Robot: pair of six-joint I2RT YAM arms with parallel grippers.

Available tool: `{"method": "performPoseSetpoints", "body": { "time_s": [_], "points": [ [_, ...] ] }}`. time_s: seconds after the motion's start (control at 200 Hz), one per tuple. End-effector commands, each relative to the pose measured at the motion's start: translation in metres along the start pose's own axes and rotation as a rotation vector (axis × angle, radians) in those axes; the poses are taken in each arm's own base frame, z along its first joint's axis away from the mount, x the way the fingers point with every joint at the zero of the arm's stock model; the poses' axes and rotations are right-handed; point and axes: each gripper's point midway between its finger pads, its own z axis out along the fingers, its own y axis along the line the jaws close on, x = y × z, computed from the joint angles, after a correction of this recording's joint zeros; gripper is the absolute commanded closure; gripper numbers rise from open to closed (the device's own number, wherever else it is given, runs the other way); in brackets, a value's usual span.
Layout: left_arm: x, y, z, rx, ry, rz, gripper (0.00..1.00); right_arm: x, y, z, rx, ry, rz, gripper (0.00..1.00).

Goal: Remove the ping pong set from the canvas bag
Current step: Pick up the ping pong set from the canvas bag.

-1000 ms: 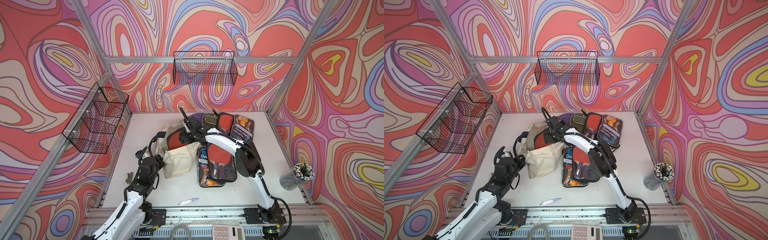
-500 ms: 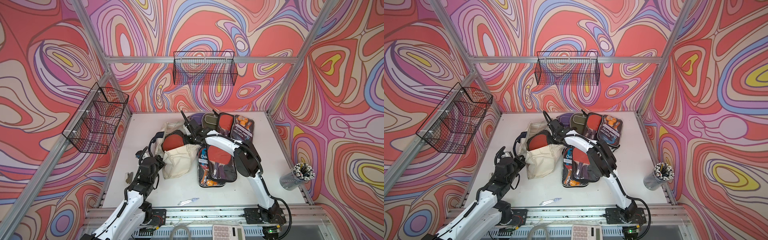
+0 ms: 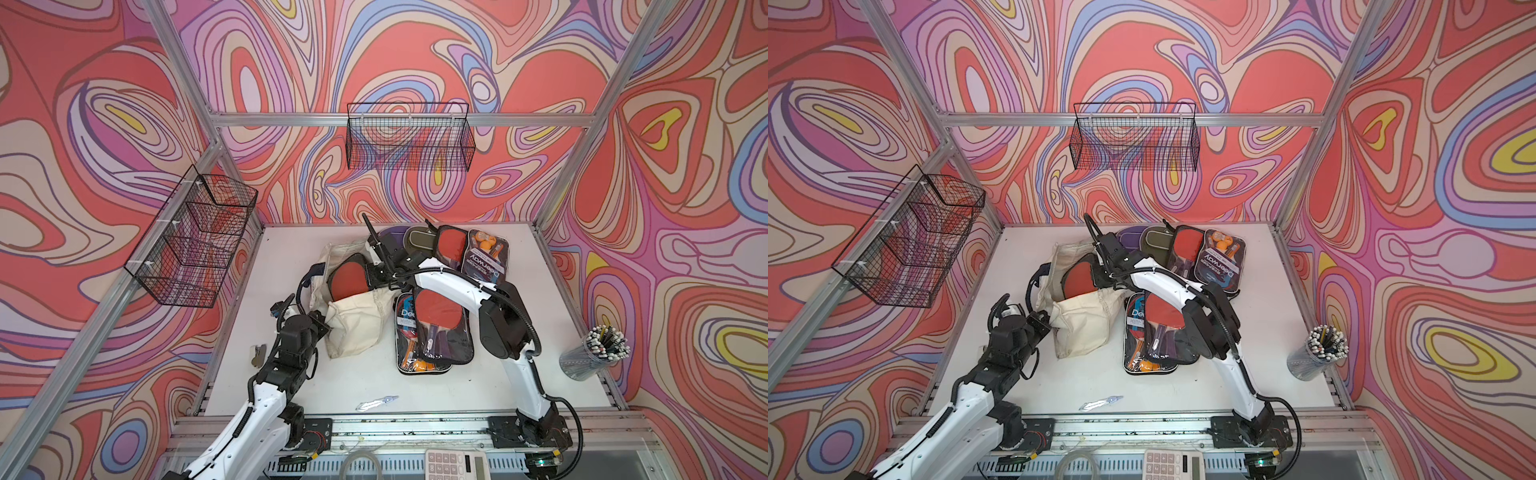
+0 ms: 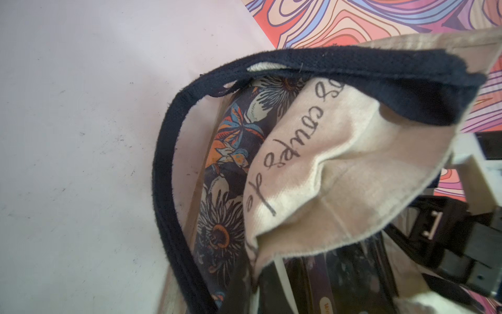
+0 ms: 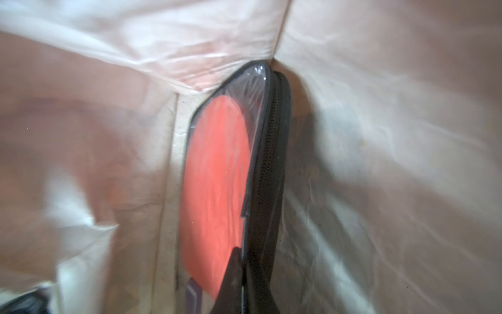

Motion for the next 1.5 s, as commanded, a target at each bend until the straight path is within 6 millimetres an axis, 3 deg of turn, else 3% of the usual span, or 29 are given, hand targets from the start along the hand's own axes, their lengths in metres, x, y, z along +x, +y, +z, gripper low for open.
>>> {"method": "performPoseSetpoints", "body": {
  "time_s": [0.0,0.355,1.497],
  "points": [
    [0.005,0.016,0.001,-0.051,0.009,0.0,1.0,-0.05,0.021,-0.051,-0.015,-0.153,-0.038,1.0],
    [0.006,0.015,0.002,-0.05,0.013,0.004,1.0,-0.076,0.031,-0.083,-0.019,-0.244,-0.055,1.0],
    [-0.002,0.001,0.003,-0.039,0.014,0.025,1.0,-0.118,0.078,-0.136,-0.052,-0.396,-0.136,1.0]
  ]
}}
